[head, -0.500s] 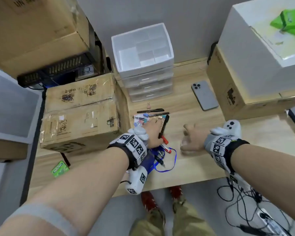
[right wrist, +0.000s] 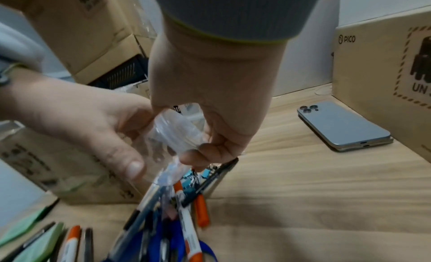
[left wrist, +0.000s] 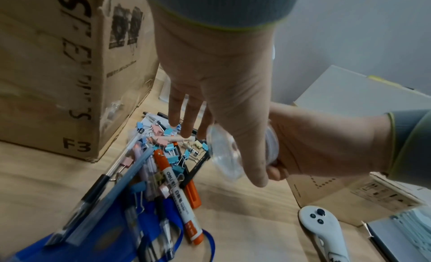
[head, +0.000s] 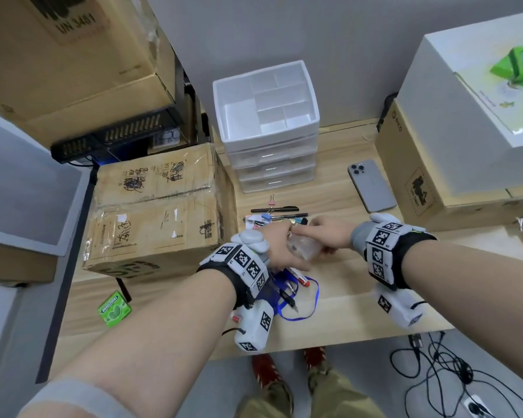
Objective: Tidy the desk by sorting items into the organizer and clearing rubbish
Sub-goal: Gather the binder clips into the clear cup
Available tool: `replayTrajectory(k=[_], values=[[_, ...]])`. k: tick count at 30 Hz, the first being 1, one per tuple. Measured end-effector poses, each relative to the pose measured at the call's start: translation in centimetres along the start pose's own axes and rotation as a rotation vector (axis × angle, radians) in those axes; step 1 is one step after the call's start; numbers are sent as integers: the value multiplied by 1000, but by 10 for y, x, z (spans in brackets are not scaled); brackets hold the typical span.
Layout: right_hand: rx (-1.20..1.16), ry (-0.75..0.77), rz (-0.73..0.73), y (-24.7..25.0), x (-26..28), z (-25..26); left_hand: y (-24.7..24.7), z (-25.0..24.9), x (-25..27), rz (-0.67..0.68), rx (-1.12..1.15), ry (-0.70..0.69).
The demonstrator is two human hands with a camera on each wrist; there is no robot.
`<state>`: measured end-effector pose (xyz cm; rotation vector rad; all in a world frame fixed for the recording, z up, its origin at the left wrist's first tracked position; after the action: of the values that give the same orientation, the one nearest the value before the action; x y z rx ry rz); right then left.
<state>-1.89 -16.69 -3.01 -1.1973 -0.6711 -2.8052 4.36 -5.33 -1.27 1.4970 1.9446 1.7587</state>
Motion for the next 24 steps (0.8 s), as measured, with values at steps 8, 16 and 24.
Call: replayTrajectory(k=[8,16,24], values=[[-274,-14,186,-12,-8,19,12,12,1,-52,29,19],[-202,96,219,-13,-16,15,-9,29,-6,0,25,82],[24,107,30,6,-26,-9,-14,42,-11,-177,446,201]])
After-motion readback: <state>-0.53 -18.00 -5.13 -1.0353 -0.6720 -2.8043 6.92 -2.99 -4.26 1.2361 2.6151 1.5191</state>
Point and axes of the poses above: each hand's wrist, its own x-axis away from the middle knuckle, its own y-axis out of the back of the hand, z = x × y, the point moved 7 cm from there along -x, towards the middle knuckle, and after that the axes turned 3 degrees about -x, right-handed, at the moved point
